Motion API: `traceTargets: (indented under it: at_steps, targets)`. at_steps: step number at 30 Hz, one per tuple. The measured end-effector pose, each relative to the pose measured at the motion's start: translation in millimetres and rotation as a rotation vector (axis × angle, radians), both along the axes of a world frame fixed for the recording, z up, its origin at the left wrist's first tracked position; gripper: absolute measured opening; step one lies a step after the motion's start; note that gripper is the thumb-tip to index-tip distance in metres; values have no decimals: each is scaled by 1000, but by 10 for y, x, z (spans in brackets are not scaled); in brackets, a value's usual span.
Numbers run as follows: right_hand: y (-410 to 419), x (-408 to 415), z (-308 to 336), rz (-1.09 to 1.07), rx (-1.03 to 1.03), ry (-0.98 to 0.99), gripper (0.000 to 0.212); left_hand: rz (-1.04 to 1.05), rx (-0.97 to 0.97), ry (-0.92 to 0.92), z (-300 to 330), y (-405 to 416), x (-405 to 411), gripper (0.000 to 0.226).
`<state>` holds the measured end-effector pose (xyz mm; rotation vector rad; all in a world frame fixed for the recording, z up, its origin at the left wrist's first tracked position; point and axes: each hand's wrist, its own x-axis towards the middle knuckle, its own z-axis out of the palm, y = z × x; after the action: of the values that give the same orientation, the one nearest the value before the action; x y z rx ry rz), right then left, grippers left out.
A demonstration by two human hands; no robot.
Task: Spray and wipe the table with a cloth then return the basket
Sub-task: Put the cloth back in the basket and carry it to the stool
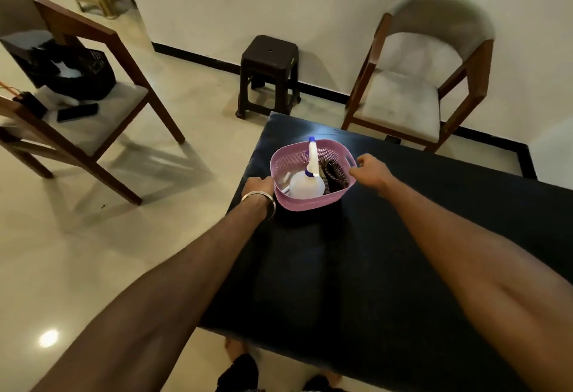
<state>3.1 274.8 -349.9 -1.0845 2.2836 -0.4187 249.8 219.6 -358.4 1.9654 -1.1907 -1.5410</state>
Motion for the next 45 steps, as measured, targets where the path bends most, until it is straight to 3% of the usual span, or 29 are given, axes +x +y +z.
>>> traceTargets:
  at_steps: [8,16,30,45]
  targets:
    - [-224,58,-57,-36,37,15,34,-41,51,63,-113,-260,-92,43]
    - [-295,-23,-196,-55,42,-59,32,-97,-64,-77,-187,-291,-192,34]
    - [-302,-85,-270,-126,-35,-35,20,-136,-71,-153,-234,-421,-165,32]
    - [-677,1055,-108,-281,-88,-52,4,-337,-144,-109,-229,-1481,915,16]
